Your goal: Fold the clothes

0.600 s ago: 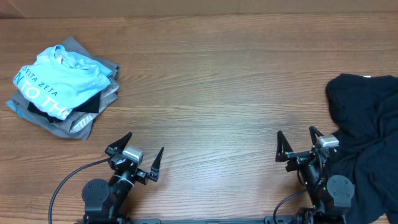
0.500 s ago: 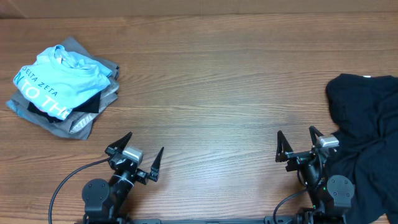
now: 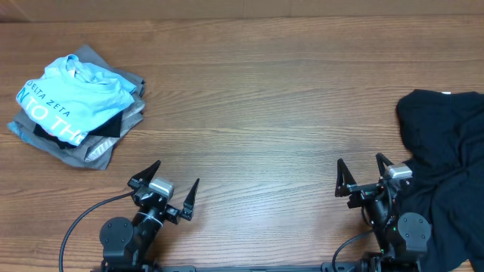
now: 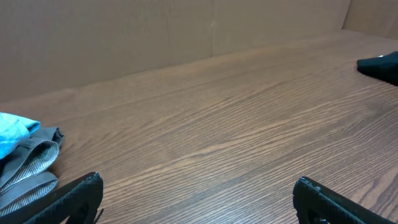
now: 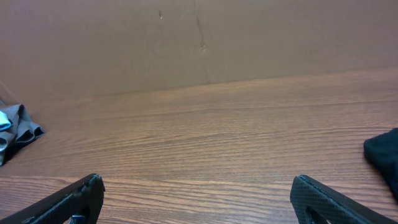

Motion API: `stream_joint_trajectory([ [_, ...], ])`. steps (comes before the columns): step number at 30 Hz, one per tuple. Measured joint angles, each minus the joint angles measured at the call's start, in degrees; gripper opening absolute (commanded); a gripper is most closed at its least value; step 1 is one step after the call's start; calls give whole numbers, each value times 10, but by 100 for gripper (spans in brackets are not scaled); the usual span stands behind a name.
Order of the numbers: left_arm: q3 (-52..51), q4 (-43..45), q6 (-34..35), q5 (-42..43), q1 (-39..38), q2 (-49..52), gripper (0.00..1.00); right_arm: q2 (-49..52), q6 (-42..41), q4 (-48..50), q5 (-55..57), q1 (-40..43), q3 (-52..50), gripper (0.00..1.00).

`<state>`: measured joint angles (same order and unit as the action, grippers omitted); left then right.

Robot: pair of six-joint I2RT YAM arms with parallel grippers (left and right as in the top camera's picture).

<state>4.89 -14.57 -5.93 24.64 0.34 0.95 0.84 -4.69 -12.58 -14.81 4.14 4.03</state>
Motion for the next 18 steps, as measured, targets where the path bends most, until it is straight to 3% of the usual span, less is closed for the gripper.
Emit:
stream_joint_trajectory([
  [18, 0, 8, 0, 0, 0, 0, 100, 0, 0, 0, 0, 0, 0, 100],
])
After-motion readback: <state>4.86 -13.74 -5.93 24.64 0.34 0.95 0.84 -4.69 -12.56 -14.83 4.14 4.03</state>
